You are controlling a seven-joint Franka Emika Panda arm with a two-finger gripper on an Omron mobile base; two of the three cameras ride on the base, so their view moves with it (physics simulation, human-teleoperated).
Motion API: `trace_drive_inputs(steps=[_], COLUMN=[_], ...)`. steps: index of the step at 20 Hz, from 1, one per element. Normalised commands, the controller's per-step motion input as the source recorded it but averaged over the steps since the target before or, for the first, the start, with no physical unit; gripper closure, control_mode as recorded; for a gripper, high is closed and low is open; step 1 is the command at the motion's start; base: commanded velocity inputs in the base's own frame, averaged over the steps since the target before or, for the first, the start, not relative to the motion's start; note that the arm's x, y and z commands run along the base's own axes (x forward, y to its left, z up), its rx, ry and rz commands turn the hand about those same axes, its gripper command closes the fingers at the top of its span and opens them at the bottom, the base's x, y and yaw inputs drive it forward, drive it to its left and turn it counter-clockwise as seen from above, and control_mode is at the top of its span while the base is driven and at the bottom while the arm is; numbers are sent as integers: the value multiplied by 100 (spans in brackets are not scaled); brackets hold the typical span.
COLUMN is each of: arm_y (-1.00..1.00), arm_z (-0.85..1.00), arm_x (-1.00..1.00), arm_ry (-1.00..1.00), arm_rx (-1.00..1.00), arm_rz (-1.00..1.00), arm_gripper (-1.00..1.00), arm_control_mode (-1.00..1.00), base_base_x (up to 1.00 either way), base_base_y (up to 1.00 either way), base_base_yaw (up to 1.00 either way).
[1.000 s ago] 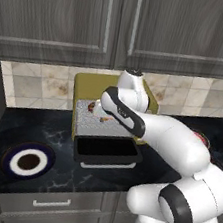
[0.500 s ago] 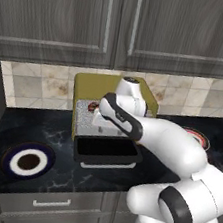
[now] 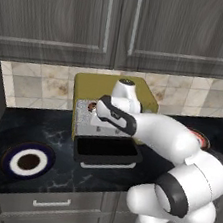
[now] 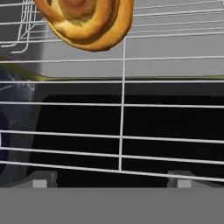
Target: Open the toaster oven door. Place the bread on the top rack in the toaster oven and place the steak on the bottom rack.
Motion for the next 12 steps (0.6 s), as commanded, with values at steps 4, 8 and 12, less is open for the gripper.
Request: trace_drive_inputs(steps=[4, 8, 12], arm_y=[0, 0, 0], arm_z=[0, -7, -11], arm_x=[40, 40, 42], arm_ry=[0, 0, 0], arm_rx=[0, -1, -2], arm_rz=[0, 0, 0], arm_gripper=[-100, -100, -100], arm_control_mode=[-100, -100, -100], base_base_x=[0, 0, 0], base_base_y=[0, 0, 0], base_base_yaw=[0, 0, 0])
